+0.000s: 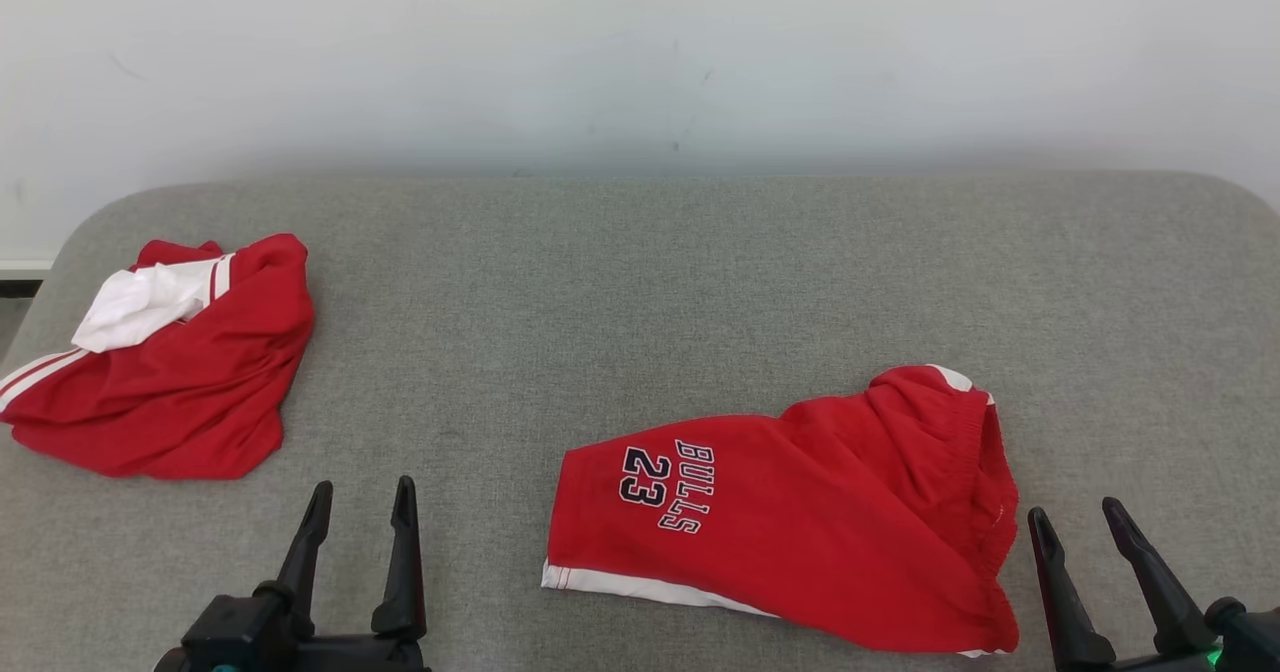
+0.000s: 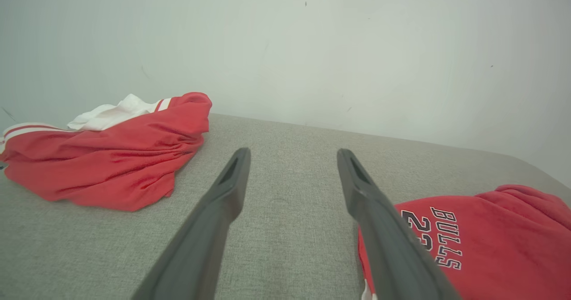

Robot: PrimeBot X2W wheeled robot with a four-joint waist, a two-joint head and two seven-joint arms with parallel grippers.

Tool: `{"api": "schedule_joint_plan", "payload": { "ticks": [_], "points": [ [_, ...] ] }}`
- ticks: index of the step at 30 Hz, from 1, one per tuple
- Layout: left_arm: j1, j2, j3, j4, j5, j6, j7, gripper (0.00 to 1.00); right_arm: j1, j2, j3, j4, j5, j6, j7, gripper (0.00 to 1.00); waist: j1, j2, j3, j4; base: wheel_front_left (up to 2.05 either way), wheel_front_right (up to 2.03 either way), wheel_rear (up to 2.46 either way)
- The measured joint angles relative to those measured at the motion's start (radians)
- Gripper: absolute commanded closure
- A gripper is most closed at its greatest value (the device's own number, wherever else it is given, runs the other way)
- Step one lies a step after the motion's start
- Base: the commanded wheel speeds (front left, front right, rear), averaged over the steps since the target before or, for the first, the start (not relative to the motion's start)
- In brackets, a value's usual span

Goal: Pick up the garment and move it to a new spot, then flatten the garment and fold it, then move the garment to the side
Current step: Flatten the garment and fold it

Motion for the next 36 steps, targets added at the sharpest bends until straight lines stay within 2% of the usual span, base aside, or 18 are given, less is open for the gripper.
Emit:
{"api": "schedule_joint_plan", "payload": {
  "ticks": [17, 36],
  "points": [
    [0.001, 0.0, 0.0, -0.004, 0.011, -0.001, 0.0, 0.0, -0.004, 0.026, -0.067, -0.014, -0.037, 0.0, 0.0, 0.0, 0.0, 0.0, -0.002, 0.016, 0.0, 0.0, 0.0],
    [0.017, 0.0, 0.024, -0.004, 0.07, -0.038, 0.0, 0.0, 0.041, 0.092, -0.106, -0.04, -0.071, 0.0, 0.0, 0.0, 0.0, 0.0, -0.026, 0.004, 0.0, 0.0, 0.0]
  ]
}}
